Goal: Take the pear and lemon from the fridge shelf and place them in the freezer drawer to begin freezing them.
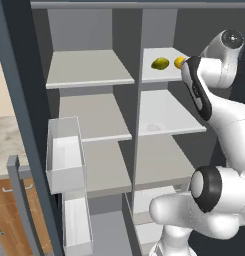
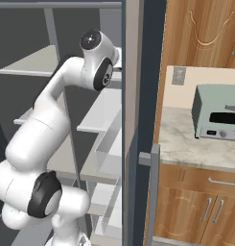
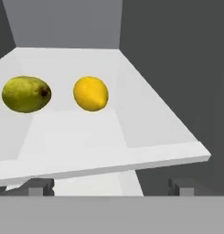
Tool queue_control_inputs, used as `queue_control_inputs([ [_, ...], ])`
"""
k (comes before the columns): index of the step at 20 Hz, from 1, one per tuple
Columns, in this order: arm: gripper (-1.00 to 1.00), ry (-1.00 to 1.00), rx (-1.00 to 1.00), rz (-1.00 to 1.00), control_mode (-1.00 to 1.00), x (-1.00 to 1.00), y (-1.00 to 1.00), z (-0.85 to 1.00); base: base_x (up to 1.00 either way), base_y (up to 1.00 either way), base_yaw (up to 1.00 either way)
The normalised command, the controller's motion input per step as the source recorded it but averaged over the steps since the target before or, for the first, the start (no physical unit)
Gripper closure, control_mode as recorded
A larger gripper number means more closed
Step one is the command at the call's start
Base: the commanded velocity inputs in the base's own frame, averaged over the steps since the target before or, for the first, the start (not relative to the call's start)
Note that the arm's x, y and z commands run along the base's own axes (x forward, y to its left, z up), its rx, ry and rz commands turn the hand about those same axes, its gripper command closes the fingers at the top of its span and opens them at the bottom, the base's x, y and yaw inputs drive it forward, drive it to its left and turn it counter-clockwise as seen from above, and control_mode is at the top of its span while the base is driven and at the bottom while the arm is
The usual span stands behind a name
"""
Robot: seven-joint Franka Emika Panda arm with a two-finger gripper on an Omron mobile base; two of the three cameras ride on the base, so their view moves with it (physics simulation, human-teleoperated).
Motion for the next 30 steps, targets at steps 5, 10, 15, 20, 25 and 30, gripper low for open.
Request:
queue_control_inputs([
  [5, -1.0, 0.03, 0.0, -0.01, -1.0, 0.64, 0.0, -0.01, 0.0, 0.0, 0.0],
  [10, -1.0, 0.06, 0.0, -0.01, -1.0, 0.57, -0.06, -0.04, 0.0, 0.0, 0.0],
  [15, -1.0, 0.07, 0.01, 0.0, -1.0, 0.6, -0.15, 0.0, 0.0, 0.0, 0.0],
  [20, -1.0, 0.04, 0.0, 0.0, -1.0, 0.57, -0.05, -0.03, 0.0, 0.0, 0.0],
  [25, -1.0, 0.01, 0.0, 0.0, -1.0, 0.55, 0.0, -0.21, 0.0, 0.0, 0.0],
  [30, -1.0, 0.01, 0.0, 0.0, -1.0, 0.13, 0.01, -0.34, 0.0, 0.0, 0.0],
])
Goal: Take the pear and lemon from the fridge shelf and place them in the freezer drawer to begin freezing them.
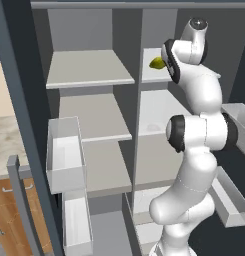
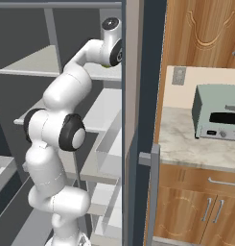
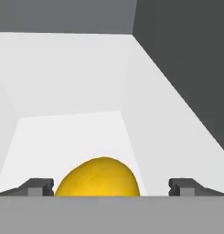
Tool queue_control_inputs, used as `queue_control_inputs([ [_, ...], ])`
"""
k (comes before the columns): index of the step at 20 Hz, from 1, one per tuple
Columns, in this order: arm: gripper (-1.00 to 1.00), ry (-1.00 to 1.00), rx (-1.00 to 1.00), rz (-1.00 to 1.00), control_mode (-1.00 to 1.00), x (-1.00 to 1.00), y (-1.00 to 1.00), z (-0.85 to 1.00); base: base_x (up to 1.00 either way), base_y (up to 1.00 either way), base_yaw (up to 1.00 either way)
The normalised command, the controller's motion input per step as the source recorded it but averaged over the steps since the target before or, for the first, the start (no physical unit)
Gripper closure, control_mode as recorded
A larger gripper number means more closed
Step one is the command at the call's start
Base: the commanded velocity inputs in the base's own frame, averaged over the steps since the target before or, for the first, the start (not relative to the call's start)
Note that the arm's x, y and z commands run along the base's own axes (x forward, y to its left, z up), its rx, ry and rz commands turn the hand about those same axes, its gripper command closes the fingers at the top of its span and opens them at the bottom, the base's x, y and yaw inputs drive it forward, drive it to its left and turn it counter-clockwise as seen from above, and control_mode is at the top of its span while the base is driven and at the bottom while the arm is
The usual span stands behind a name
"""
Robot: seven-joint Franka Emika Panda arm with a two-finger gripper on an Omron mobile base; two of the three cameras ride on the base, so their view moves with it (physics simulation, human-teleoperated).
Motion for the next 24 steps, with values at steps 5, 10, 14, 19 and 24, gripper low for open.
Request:
queue_control_inputs([
  [5, -1.0, -0.02, -0.03, 0.0, -1.0, -0.11, 0.01, -0.41, 0.0, 0.0, 0.0],
  [10, -1.0, 0.0, -0.01, -0.01, -1.0, -0.01, 0.03, -0.3, 0.0, 0.0, 0.0],
  [14, -1.0, 0.0, 0.0, -0.01, -1.0, 0.0, 0.0, -0.29, 0.0, 0.0, 0.0],
  [19, 1.0, -0.02, 0.0, 0.0, -1.0, 0.0, 0.01, -0.26, 0.0, 0.0, 0.0],
  [24, 1.0, -0.05, 0.0, 0.0, -1.0, -0.08, 0.0, -0.12, 0.0, 0.0, 0.0],
])
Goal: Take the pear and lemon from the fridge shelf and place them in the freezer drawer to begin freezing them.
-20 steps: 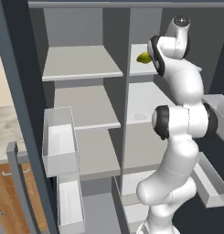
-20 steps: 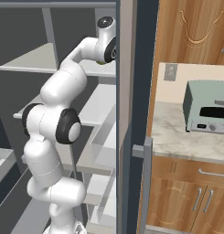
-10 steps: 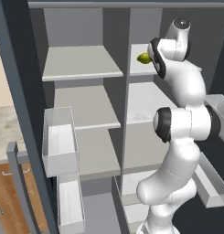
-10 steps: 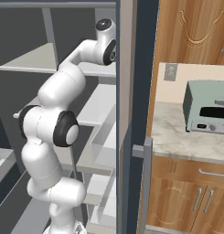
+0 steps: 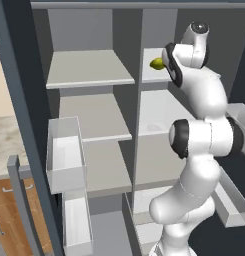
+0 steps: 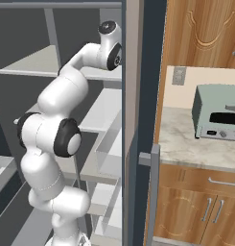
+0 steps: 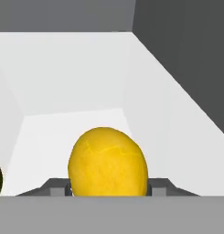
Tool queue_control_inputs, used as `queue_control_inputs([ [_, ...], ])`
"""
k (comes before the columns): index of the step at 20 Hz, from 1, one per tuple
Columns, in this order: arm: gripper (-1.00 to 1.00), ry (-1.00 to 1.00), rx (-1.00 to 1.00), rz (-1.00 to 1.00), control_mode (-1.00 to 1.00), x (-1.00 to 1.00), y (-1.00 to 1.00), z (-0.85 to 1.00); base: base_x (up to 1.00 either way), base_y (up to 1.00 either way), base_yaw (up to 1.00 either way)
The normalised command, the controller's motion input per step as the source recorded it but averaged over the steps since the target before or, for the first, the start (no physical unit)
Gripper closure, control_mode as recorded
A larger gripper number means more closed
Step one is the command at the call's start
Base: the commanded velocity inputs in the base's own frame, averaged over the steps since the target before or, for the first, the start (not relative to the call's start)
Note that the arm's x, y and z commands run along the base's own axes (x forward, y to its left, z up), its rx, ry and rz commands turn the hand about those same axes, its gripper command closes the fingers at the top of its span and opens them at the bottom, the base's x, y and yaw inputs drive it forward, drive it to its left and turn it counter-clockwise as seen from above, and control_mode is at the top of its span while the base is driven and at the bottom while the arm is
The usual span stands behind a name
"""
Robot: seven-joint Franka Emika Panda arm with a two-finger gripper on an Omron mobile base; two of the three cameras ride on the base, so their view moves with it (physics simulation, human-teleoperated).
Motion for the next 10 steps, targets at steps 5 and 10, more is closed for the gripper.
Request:
queue_control_inputs([
  [5, 1.0, -0.11, 0.0, 0.0, -1.0, -0.43, 0.06, -0.02, 0.0, 0.0, 0.0],
  [10, 1.0, -0.11, 0.0, -0.01, -1.0, -0.69, 0.14, 0.03, 0.0, 0.0, 0.0],
])
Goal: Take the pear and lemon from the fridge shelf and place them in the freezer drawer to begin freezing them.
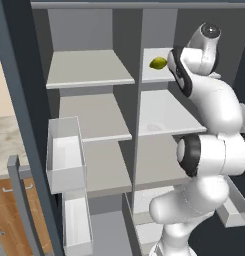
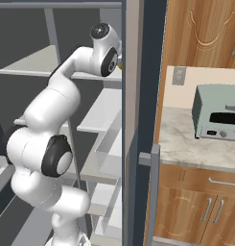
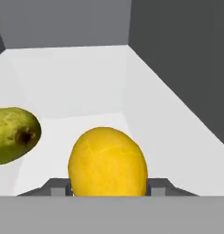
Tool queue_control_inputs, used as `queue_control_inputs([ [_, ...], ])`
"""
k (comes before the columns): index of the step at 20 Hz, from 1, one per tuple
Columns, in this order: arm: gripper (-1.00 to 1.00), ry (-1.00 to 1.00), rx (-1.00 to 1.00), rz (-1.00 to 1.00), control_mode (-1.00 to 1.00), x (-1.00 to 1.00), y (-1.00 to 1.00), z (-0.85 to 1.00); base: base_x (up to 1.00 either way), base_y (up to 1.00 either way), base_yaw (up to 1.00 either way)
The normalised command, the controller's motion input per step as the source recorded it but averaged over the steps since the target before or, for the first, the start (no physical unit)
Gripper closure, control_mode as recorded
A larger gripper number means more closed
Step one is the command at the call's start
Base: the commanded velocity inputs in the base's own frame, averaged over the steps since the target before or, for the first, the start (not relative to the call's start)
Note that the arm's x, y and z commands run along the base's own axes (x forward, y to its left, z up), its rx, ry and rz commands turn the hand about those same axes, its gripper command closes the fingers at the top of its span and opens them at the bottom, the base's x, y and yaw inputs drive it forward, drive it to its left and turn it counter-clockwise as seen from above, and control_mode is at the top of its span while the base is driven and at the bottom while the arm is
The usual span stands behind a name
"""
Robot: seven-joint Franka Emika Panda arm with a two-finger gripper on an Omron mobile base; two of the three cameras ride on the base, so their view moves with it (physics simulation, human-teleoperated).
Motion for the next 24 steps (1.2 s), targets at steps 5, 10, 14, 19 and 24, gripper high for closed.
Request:
queue_control_inputs([
  [5, 1.0, -0.05, 0.0, -0.03, -1.0, -0.97, 0.25, 0.09, 0.0, 0.0, 0.0],
  [10, 1.0, -0.02, 0.0, 0.0, -1.0, -1.0, 0.31, 0.11, 0.0, 0.0, 0.0],
  [14, 1.0, 0.0, 0.01, 0.0, -1.0, -1.0, 0.49, 0.0, 0.0, 0.0, 0.0],
  [19, 1.0, 0.08, 0.01, 0.0, -1.0, -0.86, 0.7, -0.05, 0.0, 0.0, 0.0],
  [24, 1.0, 0.11, 0.0, 0.02, -1.0, -0.28, 0.49, -0.26, 0.0, 0.0, 0.0],
])
